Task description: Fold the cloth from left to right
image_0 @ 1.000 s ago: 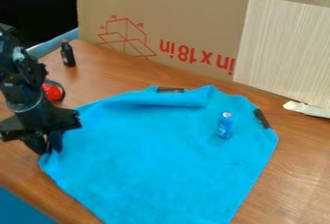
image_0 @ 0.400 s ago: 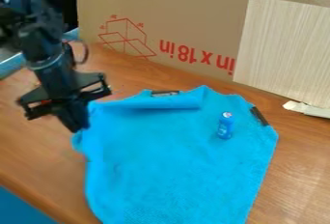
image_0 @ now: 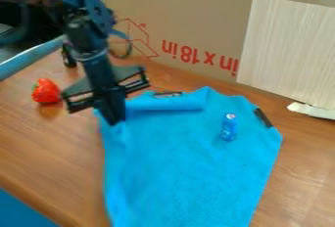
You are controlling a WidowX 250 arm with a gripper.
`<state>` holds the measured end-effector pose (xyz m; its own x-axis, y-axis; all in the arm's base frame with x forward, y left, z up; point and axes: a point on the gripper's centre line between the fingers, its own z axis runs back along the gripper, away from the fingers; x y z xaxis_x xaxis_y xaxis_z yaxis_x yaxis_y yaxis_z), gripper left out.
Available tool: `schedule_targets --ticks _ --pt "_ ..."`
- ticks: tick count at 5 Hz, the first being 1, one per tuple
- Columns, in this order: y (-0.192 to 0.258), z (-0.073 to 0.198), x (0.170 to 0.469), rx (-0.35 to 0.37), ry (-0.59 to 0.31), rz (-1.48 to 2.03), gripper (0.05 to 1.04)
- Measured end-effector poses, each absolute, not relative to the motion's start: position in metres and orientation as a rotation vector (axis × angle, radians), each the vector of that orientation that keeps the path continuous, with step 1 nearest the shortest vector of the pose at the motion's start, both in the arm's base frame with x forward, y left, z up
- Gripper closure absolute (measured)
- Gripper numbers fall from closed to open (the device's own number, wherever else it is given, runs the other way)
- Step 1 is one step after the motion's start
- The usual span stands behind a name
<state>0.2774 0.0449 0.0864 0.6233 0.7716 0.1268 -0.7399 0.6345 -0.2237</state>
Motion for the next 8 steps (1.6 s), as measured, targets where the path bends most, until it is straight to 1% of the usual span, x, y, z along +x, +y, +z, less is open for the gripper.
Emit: schedule_targets --ticks 1,2,4,6,7,8 --pt "0.024 0.087 0.292 -0.153 -0.194 0.891 1.028" --pt "0.000 0.091 0.306 -0.170 -0.173 0.902 1.028" --pt "-0.033 0.110 0.330 -0.205 -0.176 0.919 1.028" --pt "-0.060 0.112 0.354 -0.205 -0.158 0.950 1.028" --pt "-0.068 0.109 0.366 -0.197 -0.149 0.962 1.028" --pt "-0.077 0.104 0.377 -0.186 -0.145 0.976 1.008"
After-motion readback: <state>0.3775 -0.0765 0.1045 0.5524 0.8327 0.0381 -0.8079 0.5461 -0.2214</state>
